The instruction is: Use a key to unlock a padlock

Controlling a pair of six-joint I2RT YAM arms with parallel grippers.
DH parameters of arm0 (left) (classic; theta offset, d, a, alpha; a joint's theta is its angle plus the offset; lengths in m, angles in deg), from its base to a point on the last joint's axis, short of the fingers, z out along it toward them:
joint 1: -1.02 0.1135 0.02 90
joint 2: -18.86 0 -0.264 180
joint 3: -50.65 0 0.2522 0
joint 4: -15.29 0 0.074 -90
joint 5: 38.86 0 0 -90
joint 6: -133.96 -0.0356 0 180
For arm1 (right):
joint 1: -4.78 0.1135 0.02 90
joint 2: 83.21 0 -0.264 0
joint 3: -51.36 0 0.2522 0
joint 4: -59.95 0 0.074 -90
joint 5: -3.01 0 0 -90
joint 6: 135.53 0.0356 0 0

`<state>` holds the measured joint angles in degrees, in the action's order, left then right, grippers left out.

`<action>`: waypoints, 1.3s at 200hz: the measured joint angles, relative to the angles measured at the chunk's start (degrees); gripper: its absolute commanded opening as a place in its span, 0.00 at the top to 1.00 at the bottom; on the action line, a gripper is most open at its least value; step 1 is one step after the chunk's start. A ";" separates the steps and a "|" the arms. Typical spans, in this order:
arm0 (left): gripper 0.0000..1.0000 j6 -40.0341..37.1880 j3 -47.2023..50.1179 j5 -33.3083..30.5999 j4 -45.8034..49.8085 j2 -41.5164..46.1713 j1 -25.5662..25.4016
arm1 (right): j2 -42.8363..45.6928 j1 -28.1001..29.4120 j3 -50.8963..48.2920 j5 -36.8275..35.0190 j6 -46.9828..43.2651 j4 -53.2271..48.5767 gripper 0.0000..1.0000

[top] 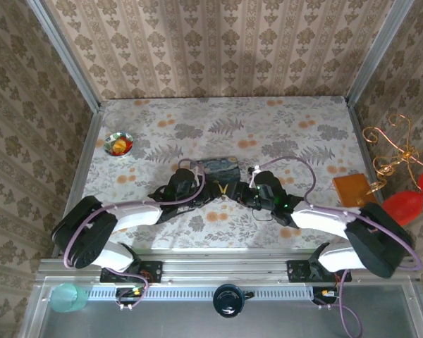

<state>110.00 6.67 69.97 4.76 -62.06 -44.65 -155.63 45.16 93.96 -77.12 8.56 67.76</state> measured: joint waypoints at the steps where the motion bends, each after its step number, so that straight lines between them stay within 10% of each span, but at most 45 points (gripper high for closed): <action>1: 1.00 -0.07 0.00 0.00 0.13 0.04 0.02 | 0.39 0.04 0.04 -0.17 -0.74 -0.22 0.58; 135: 1.00 -1.38 0.13 0.68 4.44 1.99 1.90 | 1.29 15.56 -8.74 -12.13 -50.88 7.87 0.52; 260: 1.00 -1.14 4.33 2.78 -0.22 2.32 3.39 | -13.05 19.69 -5.33 -26.43 -61.86 22.03 0.60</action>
<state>108.86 11.00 72.75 4.54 -59.75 -41.26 -168.68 64.85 88.63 -103.54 -53.30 89.79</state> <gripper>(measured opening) 0.155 0.405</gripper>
